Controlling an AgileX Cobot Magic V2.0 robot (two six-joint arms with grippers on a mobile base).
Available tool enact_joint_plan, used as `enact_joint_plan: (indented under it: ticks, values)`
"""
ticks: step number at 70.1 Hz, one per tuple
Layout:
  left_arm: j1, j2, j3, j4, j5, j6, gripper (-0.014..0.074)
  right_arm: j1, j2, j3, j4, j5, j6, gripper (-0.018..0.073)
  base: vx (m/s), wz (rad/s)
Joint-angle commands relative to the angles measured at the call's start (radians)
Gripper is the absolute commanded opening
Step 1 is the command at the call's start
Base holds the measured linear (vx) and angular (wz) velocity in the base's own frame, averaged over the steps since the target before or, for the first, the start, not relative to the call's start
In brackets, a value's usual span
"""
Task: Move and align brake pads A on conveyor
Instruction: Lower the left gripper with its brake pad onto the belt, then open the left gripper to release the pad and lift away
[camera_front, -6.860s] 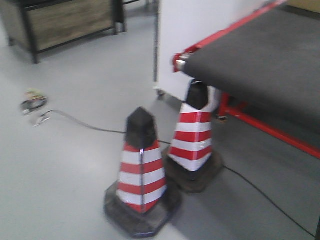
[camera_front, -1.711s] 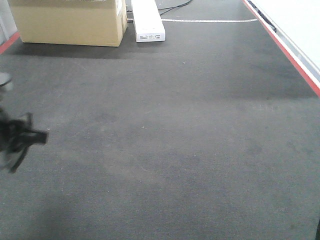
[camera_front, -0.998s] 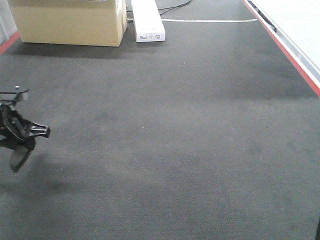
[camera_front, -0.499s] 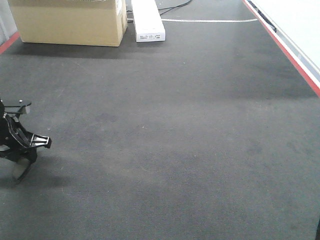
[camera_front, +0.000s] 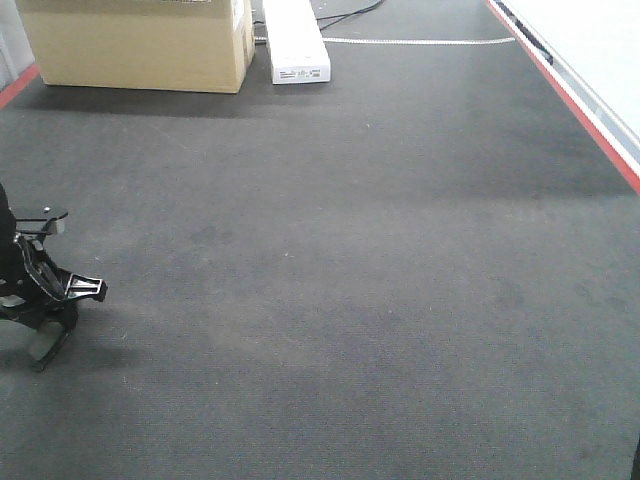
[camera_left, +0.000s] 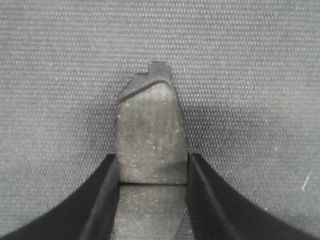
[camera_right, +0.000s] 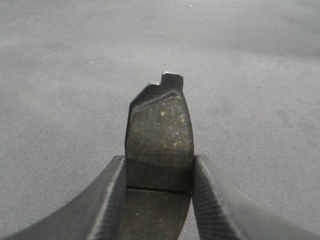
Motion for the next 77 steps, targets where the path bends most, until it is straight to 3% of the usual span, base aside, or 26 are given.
enact_joint_plan:
  ticks: [1,18,27,37,48,77]
  values:
    - [-0.001,-0.051,-0.030,-0.009,-0.038,0.002,0.0169,-0.002,0.008,-0.030,-0.016,-0.094,-0.004,-0.0011,0.00,0.00]
    - [-0.001,-0.053,-0.030,-0.009,-0.034,-0.001,0.0469,-0.002,0.008,-0.030,-0.016,-0.094,-0.004,-0.0011,0.00,0.00]
    - [-0.001,-0.064,-0.032,-0.009,-0.025,-0.001,0.0568,-0.002,0.008,-0.030,-0.016,-0.094,-0.004,-0.0011,0.00,0.00]
    - [-0.001,-0.092,-0.032,-0.009,-0.029,0.006,0.0587,-0.002,0.008,-0.030,-0.016,-0.094,-0.004,-0.0011,0.00,0.00]
    - [-0.001,-0.165,-0.032,-0.009,-0.040,0.066,0.0586,-0.002,0.008,-0.030,-0.016,-0.094,-0.004,-0.0011,0.00,0.00]
    - [-0.001,-0.513,0.001,-0.009,-0.086,0.100,0.0586,-0.002,0.008,-0.030,-0.016,-0.094,-0.004,-0.0011,0.00,0.00]
